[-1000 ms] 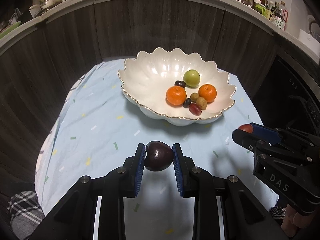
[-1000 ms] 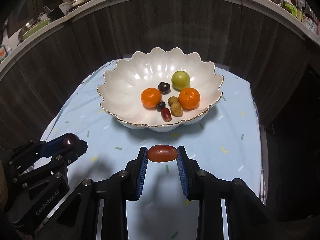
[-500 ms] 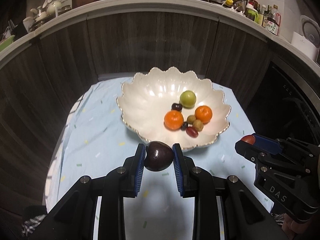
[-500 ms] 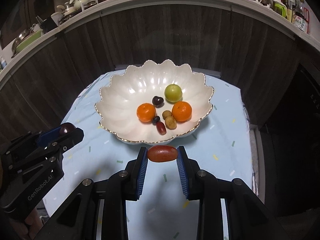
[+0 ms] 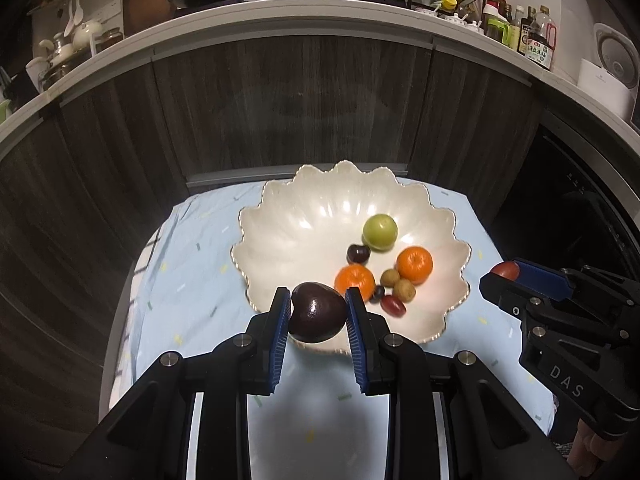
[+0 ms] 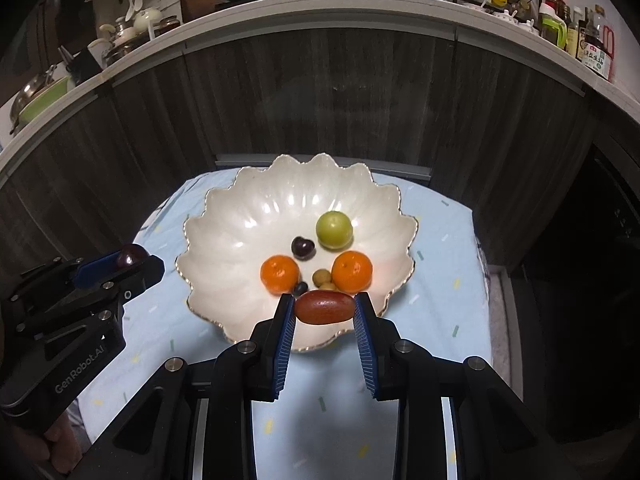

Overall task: Organize fruits
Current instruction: 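Lift the cherry and red date and carry both over the white bowl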

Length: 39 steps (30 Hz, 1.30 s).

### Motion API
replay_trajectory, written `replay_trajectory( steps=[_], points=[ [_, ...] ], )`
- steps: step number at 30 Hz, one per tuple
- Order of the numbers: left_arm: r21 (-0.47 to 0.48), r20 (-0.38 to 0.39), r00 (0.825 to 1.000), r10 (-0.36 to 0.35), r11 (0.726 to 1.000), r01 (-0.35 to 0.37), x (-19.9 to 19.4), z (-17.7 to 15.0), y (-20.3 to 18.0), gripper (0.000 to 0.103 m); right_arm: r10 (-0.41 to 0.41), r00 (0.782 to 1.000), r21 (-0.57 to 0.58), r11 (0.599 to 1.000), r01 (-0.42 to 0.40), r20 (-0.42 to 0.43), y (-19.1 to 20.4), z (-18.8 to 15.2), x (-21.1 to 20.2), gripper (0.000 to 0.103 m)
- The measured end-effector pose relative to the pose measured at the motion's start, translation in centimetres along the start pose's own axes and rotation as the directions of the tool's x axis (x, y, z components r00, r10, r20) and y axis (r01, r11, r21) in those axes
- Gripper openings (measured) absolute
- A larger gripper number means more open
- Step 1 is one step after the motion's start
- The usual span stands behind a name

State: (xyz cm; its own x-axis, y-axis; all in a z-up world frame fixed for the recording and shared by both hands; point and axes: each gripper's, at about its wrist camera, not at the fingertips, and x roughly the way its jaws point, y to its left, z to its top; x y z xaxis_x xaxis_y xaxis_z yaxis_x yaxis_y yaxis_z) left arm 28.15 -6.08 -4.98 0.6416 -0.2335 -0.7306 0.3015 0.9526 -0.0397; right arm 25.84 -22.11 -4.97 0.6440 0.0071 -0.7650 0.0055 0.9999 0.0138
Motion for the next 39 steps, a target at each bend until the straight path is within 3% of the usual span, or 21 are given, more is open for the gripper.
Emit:
replay_trajectory(
  steps=[13,39],
  points=[
    [0.017,0.015,1.000,0.004,1.000,-0.004,3.2,3.8,1.2,0.028,-0.023,1.000,0.024,0.999,0.023,0.012,-0.6,3.1,2.9,0.031],
    [-0.019,-0.030,1.000,0.006,1.000,-0.006,10.3,6.1,2.7,0.028,-0.109,0.994,0.074,0.991,0.111,-0.031,-2.5,6.3,9.9,0.031]
  ],
)
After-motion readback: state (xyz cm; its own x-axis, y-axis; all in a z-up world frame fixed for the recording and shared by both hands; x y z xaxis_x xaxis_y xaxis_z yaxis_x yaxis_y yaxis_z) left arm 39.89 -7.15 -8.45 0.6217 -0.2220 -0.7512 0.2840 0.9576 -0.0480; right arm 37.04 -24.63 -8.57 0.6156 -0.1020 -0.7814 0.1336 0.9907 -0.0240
